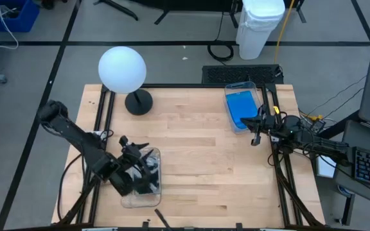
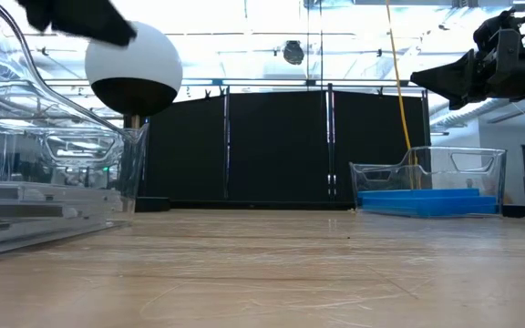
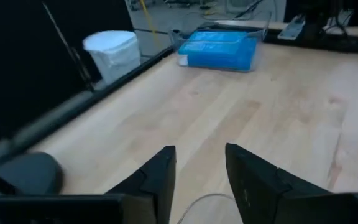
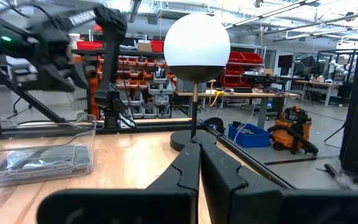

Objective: Pick & place jewel cases by type
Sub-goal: Return to Home Position

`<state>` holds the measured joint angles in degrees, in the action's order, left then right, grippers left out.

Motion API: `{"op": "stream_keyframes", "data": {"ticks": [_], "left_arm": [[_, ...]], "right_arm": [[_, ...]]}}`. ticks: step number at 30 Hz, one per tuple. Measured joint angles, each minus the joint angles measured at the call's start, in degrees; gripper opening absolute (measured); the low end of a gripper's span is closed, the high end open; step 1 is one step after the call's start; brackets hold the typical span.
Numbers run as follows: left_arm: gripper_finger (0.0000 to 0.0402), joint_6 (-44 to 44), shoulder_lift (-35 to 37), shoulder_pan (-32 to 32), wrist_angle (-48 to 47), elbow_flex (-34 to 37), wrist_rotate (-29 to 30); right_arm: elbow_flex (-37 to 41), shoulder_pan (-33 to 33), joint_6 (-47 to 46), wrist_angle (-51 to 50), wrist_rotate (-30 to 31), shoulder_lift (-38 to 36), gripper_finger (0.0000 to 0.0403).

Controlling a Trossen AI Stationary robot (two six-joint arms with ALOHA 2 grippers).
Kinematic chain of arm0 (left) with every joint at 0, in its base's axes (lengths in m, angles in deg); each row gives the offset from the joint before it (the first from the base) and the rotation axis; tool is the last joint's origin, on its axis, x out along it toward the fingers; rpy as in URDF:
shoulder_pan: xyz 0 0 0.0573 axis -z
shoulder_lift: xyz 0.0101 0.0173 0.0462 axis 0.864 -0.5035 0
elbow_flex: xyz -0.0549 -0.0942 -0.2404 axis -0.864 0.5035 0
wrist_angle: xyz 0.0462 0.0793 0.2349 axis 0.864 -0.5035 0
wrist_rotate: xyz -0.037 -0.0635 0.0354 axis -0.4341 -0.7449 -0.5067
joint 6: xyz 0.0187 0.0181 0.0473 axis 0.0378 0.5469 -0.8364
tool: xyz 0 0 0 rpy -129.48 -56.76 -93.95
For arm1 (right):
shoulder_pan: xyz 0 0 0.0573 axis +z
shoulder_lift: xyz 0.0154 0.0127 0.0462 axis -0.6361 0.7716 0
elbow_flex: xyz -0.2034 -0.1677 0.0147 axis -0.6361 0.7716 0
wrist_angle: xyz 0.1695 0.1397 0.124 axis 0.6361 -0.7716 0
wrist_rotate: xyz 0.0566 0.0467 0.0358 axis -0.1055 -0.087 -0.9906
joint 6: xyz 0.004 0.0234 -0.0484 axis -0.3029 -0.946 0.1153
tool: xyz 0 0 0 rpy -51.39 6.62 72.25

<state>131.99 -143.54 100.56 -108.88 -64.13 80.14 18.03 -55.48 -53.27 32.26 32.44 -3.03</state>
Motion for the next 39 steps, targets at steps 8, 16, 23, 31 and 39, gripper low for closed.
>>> {"op": "stream_keyframes", "data": {"ticks": [8,16,23,31,39], "left_arm": [[0.0058,-27.8,20.6,-7.0,43.9,26.8,-14.7],[0.0013,-47.6,42.9,-19.4,61.5,43.1,-35.1],[0.002,-49.6,58.4,-26.4,58.6,51.5,-46.7],[0.0017,-49.1,67.8,-29.6,47.1,52.8,-48.3],[0.0007,-54.4,69.4,-29.6,46.7,52.7,-50.6]], "right_arm": [[0.0,0.0,0.0,0.0,0.0,0.0,0.0004],[0.0,0.0,0.0,0.0,0.0,0.0,0.0004],[0.0,0.0,0.0,0.0,0.0,0.0,0.0004],[0.0,0.0,0.0,0.0,0.0,0.0,0.0004],[0.0,0.0,0.0,0.0,0.0,0.0,0.0004]]}}
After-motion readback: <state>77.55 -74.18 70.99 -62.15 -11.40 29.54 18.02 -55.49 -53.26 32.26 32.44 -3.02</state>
